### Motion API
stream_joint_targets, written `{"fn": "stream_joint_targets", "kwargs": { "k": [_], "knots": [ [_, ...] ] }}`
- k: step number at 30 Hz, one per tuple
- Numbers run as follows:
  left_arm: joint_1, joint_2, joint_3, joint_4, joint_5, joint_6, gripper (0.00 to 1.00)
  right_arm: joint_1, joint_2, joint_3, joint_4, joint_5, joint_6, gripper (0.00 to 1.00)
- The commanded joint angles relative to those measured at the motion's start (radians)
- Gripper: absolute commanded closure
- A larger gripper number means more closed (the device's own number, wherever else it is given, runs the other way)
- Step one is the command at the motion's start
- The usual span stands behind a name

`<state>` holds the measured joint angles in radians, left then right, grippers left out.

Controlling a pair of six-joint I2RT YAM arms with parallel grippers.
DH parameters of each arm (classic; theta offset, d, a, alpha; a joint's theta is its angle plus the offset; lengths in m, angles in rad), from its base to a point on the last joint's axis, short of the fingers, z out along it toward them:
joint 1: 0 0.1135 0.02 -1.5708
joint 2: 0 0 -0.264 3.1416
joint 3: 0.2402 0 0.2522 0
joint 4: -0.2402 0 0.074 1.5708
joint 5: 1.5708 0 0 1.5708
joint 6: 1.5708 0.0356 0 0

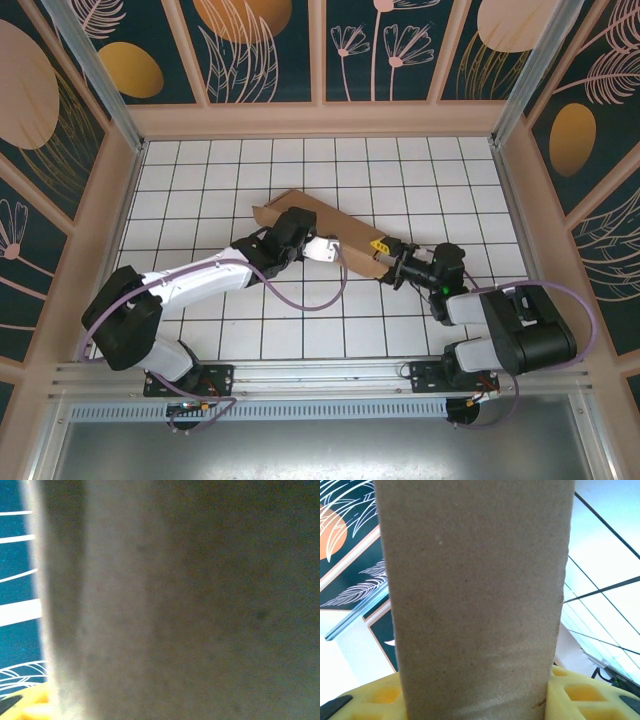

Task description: Fold the paper box

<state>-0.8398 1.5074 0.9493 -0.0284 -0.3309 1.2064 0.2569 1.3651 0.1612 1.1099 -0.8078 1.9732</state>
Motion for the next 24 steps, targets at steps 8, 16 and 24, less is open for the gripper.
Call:
{"fn": "stream_joint_targets", "kwargs": {
  "k": [8, 16, 24],
  "knots": [
    [-0.006, -0.075, 0.007, -0.08, -0.055, -0.021, 0.54, -0.004, -0.113, 0.012, -0.133, -0.063, -0.084, 0.33],
    [-0.01, -0.092, 0.114, -0.341, 0.025, -0.187, 0.54, -0.044, -0.301, 0.102, -0.594, -0.087, -0.288, 0.02],
    [-0.01, -0.018, 0.266, -0.625, 0.128, -0.408, 0.62, -0.106, -0.332, 0.536, -1.458, 0.217, -0.908, 0.01]
  ]
}}
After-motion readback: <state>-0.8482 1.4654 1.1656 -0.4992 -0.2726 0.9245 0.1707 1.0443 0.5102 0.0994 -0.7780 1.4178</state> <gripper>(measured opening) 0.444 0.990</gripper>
